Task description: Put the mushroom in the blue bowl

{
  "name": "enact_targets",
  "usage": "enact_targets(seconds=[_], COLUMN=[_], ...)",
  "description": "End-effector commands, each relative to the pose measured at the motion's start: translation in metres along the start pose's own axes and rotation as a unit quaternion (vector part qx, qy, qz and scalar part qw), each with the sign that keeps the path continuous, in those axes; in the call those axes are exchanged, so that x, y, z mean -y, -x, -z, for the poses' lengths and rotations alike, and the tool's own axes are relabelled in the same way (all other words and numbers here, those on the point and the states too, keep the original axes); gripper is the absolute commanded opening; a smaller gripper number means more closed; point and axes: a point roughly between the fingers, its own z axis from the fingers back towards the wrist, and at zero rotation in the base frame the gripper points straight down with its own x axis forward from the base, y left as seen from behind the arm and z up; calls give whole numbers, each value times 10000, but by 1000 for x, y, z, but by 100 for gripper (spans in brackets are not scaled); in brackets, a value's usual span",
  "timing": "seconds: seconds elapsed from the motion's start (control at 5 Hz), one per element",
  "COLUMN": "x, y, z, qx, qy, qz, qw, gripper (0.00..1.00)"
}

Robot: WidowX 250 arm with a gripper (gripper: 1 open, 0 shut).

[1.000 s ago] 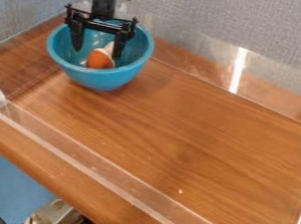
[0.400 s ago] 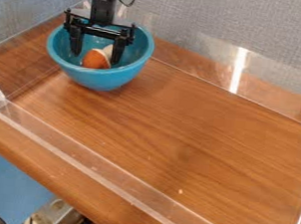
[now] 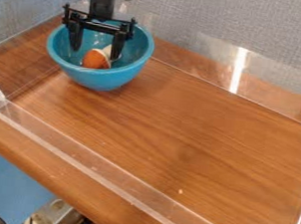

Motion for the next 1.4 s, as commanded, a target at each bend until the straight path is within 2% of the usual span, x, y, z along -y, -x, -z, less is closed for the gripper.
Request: enact_targets(seconds=[0.0,0.4,1.0,1.2], x=[1,2,1,1], y=[-4,-3,-1,-1], z=[-34,-31,-39,-37], qx=[512,538,679,678], qy=[69,59,116,105], qz=[31,79,138,158], qw=[9987,9985,9975,9975], gripper=[100,100,100,100])
